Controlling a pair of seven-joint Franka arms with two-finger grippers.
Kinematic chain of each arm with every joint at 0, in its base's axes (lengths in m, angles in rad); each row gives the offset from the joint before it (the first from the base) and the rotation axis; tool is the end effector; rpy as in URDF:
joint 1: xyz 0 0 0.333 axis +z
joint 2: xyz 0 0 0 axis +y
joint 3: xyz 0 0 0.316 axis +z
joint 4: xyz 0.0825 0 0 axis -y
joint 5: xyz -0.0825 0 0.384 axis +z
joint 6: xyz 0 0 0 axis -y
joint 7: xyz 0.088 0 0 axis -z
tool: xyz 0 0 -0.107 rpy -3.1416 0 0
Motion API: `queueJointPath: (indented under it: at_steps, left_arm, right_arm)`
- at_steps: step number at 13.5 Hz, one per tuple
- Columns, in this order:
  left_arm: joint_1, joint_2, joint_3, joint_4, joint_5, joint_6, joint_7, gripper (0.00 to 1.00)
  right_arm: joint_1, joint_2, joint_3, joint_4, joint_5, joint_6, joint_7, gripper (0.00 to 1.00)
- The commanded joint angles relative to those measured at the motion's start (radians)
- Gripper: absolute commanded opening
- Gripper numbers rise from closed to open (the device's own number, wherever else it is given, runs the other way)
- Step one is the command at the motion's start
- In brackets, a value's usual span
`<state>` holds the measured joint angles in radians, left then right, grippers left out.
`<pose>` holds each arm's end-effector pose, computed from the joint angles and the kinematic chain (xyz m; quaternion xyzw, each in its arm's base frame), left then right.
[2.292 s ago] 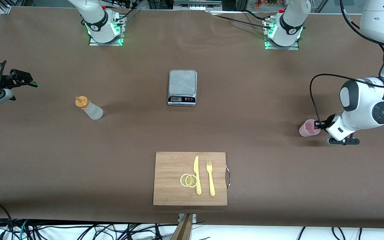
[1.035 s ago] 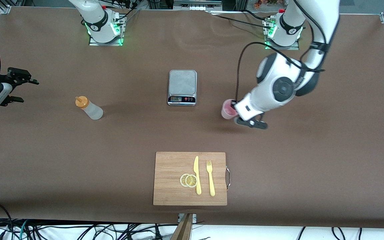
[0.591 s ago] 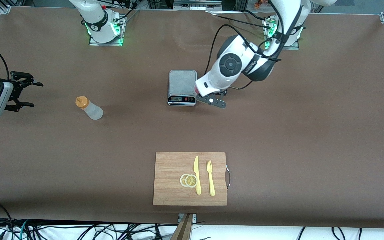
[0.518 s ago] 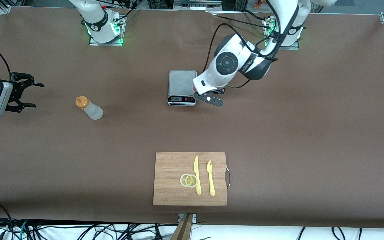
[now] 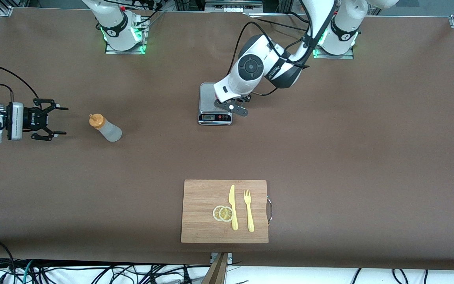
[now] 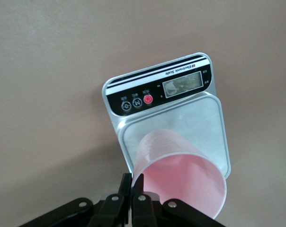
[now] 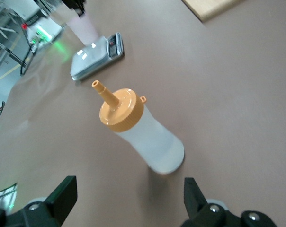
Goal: Add sauce to pink cup with both arms
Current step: 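Grasp the sauce bottle with the right gripper while the left gripper withdraws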
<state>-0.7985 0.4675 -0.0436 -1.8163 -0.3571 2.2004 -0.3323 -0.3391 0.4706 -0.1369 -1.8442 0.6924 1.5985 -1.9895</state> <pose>0.4191 -0.4848 0.2773 0.9782 -0.1388 -0.1171 0.1009 0.5362 -0.1972 0.2553 -0.7382 -0.5174 -0.1605 0.4021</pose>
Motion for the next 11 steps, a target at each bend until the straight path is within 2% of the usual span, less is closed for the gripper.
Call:
queueJointPath:
  at_steps: [1,4,5,6,7,11]
  left_arm:
    - [-0.044,0.031,0.018,0.025,-0.023,0.03,-0.034,0.0]
    - [-0.051,0.046,0.018,0.028,-0.022,0.03,-0.034,0.0]
    - [-0.05,0.048,0.018,0.028,-0.023,0.03,-0.034,0.28]
    - [-0.05,0.045,0.018,0.028,-0.025,0.028,-0.034,0.69]
    - [-0.048,0.04,0.018,0.028,-0.025,0.027,-0.034,1.0]
    - [-0.041,0.013,0.025,0.074,-0.054,-0.042,-0.053,1.0]
  right_arm:
    - [-0.018,0.035,0.005,-0.041,0.082,-0.031,-0.173,1.0]
    - [-0.015,0.103,0.005,-0.035,0.134,-0.034,-0.291,1.0]
    - [-0.015,0.129,0.005,-0.029,0.165,-0.037,-0.328,1.0]
    - [-0.015,0.152,0.005,-0.027,0.182,-0.041,-0.36,1.0]
    - [-0.014,0.169,0.005,-0.024,0.197,-0.043,-0.382,1.0]
    - [0.005,0.258,0.01,0.009,0.278,-0.072,-0.448,1.0]
